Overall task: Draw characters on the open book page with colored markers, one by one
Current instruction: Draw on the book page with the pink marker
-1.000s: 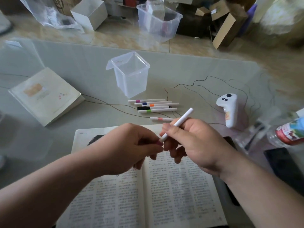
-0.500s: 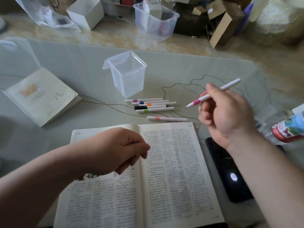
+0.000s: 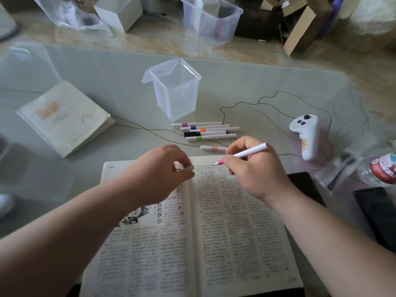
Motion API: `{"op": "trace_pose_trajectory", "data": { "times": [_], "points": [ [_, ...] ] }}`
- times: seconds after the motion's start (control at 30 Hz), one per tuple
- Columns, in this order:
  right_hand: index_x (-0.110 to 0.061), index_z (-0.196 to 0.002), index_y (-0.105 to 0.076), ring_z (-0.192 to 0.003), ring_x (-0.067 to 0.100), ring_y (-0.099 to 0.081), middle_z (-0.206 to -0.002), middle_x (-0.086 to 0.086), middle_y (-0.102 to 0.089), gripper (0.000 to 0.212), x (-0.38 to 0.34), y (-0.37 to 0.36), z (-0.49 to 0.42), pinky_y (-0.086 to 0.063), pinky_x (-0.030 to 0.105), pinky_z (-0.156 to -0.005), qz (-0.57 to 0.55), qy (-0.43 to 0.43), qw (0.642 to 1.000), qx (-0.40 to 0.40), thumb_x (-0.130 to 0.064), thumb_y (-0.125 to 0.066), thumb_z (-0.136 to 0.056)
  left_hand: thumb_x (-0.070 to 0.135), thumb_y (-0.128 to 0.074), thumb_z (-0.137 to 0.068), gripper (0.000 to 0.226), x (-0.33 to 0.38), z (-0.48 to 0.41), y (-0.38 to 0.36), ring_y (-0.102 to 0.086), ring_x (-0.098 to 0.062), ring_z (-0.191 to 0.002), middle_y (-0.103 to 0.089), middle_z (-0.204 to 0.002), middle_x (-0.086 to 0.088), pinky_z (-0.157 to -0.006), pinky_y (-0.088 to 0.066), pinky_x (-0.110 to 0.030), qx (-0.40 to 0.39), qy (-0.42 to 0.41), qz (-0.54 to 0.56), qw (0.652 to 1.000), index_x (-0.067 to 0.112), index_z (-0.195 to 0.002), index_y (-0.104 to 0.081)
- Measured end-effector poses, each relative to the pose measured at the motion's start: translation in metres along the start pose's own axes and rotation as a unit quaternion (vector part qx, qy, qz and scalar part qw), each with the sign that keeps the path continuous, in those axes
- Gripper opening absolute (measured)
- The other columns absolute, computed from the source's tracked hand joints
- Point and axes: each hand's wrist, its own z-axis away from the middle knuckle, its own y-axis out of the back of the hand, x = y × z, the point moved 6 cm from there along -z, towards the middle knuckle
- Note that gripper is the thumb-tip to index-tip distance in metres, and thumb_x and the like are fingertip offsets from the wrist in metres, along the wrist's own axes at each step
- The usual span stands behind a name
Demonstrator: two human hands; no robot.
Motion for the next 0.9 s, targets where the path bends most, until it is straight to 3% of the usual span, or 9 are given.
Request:
{"op": "trace_pose_trajectory", "data": {
  "times": [0.13, 0.37, 0.53, 0.9],
  "points": [
    [-0.013, -0.076, -0.068, -0.057, -0.010, -0.058, -0.055, -0.021, -0.064, 0.008, 0.003, -0.009, -0.002, -0.041, 0.015, -0.054, 0.012, 0.011, 1.000, -0.018, -0.012, -0.075, -0.081, 0.048, -0.062, -0.090, 0.017, -0.001, 0.005, -0.016, -0.050, 0.004, -0.103, -0.051, -0.131, 0.028, -0.088, -0.034, -0.018, -0.116, -0.018, -0.044, 0.992, 0.033, -0.093, -0.070],
    [-0.011, -0.074, -0.070, -0.065, -0.011, -0.060, -0.051, -0.014, -0.062, 0.009, 0.004, -0.025, -0.005, -0.039, 0.006, -0.053, 0.050, 0.007, 0.998, -0.023, -0.013, -0.076, -0.081, 0.052, -0.059, -0.091, 0.011, -0.008, 0.010, -0.021, -0.030, -0.005, -0.135, -0.030, -0.151, 0.033, -0.103, -0.030, -0.027, -0.148, -0.019, -0.054, 0.987, 0.044, -0.084, -0.063],
    [-0.010, -0.073, -0.069, -0.056, -0.005, -0.058, -0.056, -0.004, -0.065, 0.011, 0.002, -0.026, -0.005, -0.038, 0.008, -0.053, 0.058, 0.012, 0.998, -0.017, -0.014, -0.074, -0.082, 0.050, -0.059, -0.092, 0.011, -0.009, 0.006, -0.023, -0.026, -0.004, -0.136, -0.027, -0.153, 0.032, -0.094, -0.026, -0.022, -0.144, -0.022, -0.050, 0.988, 0.041, -0.092, -0.066],
    [-0.011, -0.072, -0.064, -0.052, -0.003, -0.052, -0.049, -0.011, -0.058, 0.017, 0.005, -0.028, -0.007, -0.036, 0.009, -0.048, 0.115, 0.016, 0.992, -0.040, -0.019, -0.074, -0.084, 0.049, -0.059, -0.091, 0.011, -0.008, 0.007, -0.027, -0.026, -0.005, -0.134, -0.022, -0.154, 0.034, -0.091, -0.028, -0.024, -0.153, -0.024, -0.062, 0.986, 0.040, -0.091, -0.067]
  ]
}}
